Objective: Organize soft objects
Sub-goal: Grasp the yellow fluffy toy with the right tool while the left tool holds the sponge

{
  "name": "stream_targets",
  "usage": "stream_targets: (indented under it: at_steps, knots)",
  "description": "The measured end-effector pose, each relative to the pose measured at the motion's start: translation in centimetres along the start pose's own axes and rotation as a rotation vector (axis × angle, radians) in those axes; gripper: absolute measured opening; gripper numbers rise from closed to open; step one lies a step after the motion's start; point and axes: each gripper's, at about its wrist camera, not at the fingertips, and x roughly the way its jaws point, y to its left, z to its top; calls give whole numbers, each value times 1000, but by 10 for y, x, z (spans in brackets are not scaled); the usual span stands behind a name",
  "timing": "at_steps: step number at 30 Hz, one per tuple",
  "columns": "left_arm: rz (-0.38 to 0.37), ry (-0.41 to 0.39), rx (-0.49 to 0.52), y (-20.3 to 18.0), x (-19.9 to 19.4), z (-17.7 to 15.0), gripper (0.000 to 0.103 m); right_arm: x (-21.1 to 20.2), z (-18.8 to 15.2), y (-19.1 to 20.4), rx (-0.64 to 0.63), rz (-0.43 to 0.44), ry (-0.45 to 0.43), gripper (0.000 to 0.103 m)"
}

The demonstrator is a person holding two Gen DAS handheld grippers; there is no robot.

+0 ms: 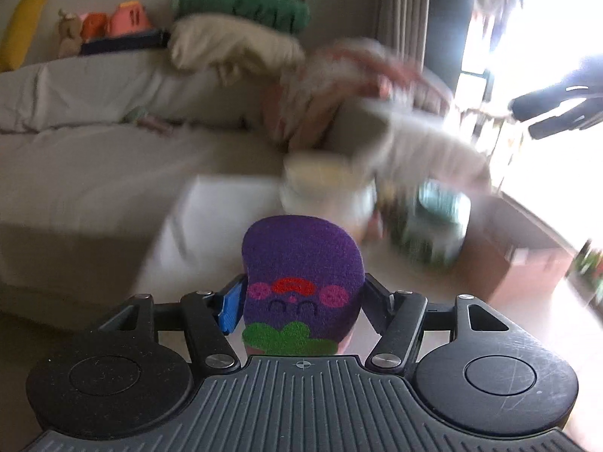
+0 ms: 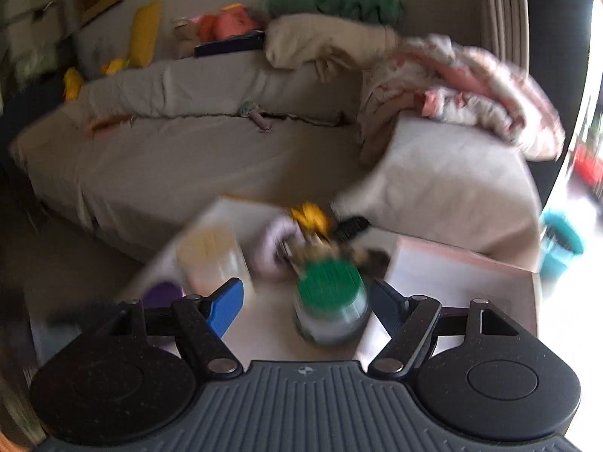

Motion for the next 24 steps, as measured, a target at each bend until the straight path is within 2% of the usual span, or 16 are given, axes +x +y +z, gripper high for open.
stream_targets:
  at_steps: [2,5,7,10,13,15,17,19,20,22,24]
  knots:
    - [-41,-41,-52,26,-6,26,69,31,49,-10,95,14,83,75]
    - [-53,-69,-101,60,4,61,69,102,96,-18,169,-12,204,75]
    - [-46,-66,-99,75,19,74,69,155,108,-24,220,-44,296,71]
    - [-52,-50,-98,88,40,81,69,226,112,-23,259,-80,410,59]
    - [-73,-12,-119,99,60,74,69,275,112,-12,200,-148,446,58]
    - [-79,3,-134,104,67,64,69,295,110,-9,172,-185,457,50]
    - [-83,17,-163,111,73,57,69,309,107,-8,159,-199,477,14]
    - [-76,25,-186,118,75,53,69,309,104,-8,154,-197,476,11]
    - [-70,22,-197,121,75,54,69,299,106,-7,157,-193,445,4]
    - [-53,1,-227,128,71,59,69,269,117,-2,148,-158,384,3]
    - [-28,-38,-257,130,58,67,69,226,131,5,129,-116,284,2]
